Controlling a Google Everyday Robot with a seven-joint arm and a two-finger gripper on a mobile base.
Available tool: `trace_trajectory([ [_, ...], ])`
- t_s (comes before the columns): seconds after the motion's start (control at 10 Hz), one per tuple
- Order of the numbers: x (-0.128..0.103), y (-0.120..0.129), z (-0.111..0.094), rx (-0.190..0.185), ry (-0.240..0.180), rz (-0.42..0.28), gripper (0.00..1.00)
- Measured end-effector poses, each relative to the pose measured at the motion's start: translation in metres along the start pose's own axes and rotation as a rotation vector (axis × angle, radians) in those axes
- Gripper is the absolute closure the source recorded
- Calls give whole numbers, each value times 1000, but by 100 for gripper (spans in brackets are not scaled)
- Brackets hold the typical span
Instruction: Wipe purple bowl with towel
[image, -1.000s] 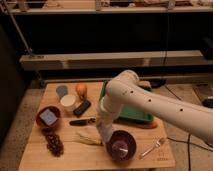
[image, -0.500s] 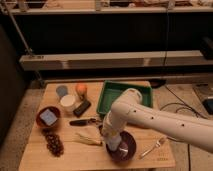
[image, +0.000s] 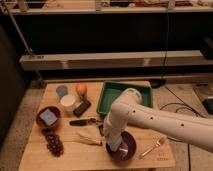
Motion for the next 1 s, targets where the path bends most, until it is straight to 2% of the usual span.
trace_trajectory([
  [0.2,-2,26,-7,-31,4,27,86],
  [0.5,-15,38,-5,-55,-17,31,86],
  [0.8,-30,53,16,-53,-78,38,86],
  [1.0,-35,57,22,-50,-104,33,86],
])
